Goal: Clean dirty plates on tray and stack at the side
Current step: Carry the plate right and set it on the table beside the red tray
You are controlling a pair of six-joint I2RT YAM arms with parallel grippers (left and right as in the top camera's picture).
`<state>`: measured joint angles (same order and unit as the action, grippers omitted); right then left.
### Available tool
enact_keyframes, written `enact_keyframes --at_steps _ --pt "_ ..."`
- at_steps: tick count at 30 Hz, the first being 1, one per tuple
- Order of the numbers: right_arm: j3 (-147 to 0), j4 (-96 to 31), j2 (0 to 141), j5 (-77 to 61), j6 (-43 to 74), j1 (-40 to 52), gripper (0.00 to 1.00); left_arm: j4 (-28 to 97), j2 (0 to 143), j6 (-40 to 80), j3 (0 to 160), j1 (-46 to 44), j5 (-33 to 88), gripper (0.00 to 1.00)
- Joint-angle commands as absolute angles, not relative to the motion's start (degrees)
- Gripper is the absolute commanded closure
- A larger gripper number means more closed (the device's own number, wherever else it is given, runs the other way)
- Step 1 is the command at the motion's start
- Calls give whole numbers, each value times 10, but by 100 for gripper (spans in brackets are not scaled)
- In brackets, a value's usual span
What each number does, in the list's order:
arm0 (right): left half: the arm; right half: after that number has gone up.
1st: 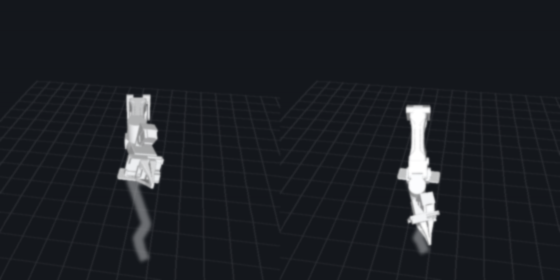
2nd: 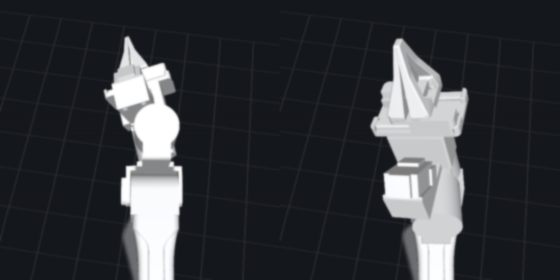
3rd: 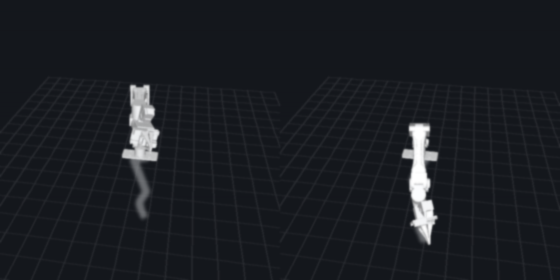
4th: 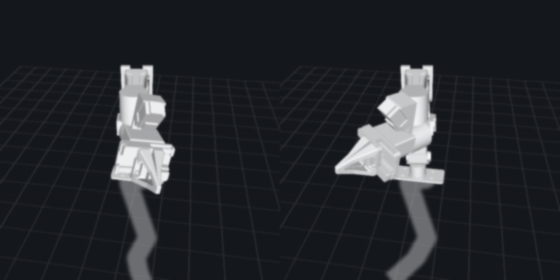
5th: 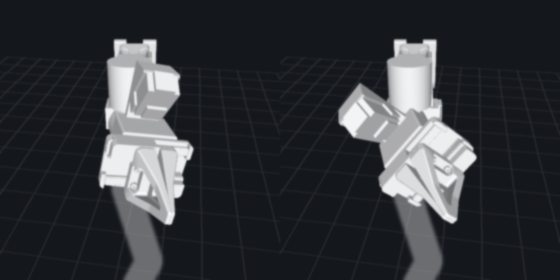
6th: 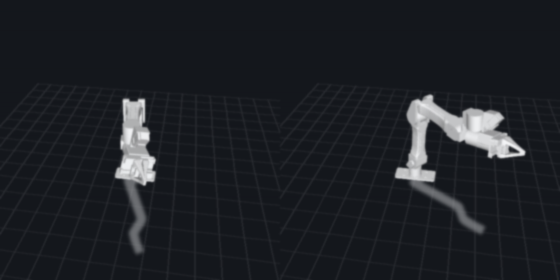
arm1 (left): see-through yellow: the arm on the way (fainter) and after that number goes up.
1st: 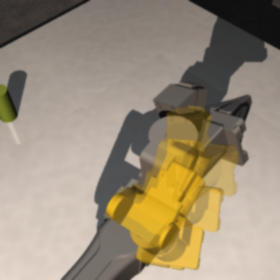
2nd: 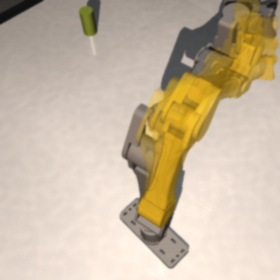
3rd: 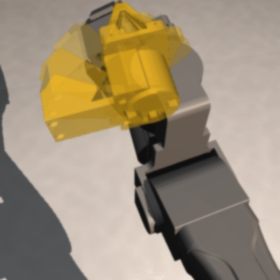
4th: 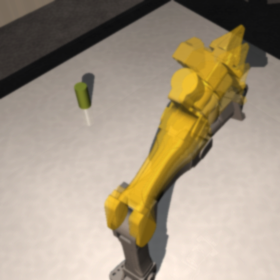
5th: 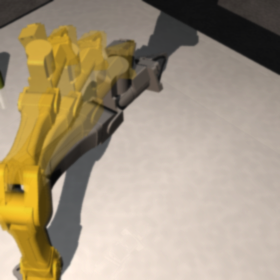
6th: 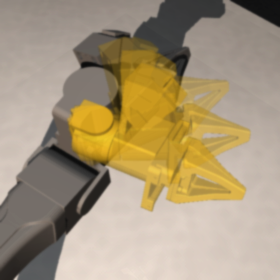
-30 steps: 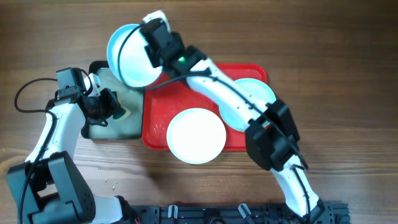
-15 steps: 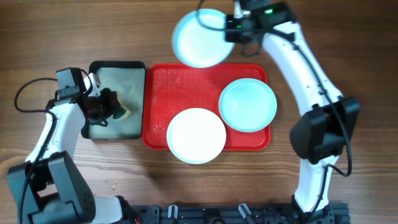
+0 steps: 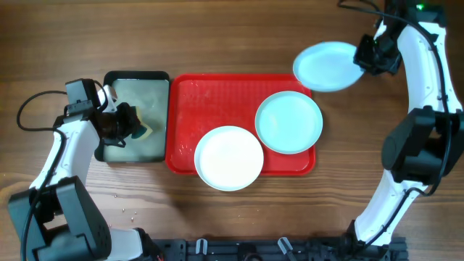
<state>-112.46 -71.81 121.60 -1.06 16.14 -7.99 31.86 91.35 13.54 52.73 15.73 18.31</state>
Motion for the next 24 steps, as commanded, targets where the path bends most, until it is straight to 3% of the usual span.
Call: enact_keyframes --at_steps 1,8,24 --pt "-1076 -693 1211 -10 150 -94 96 316 917 124 523 155 182 94" --pt "-1010 -611 1211 57 167 -96 96 316 917 124 523 155 182 93" --pt "-1008 -610 1212 117 182 -114 96 316 917 124 523 155 182 93"
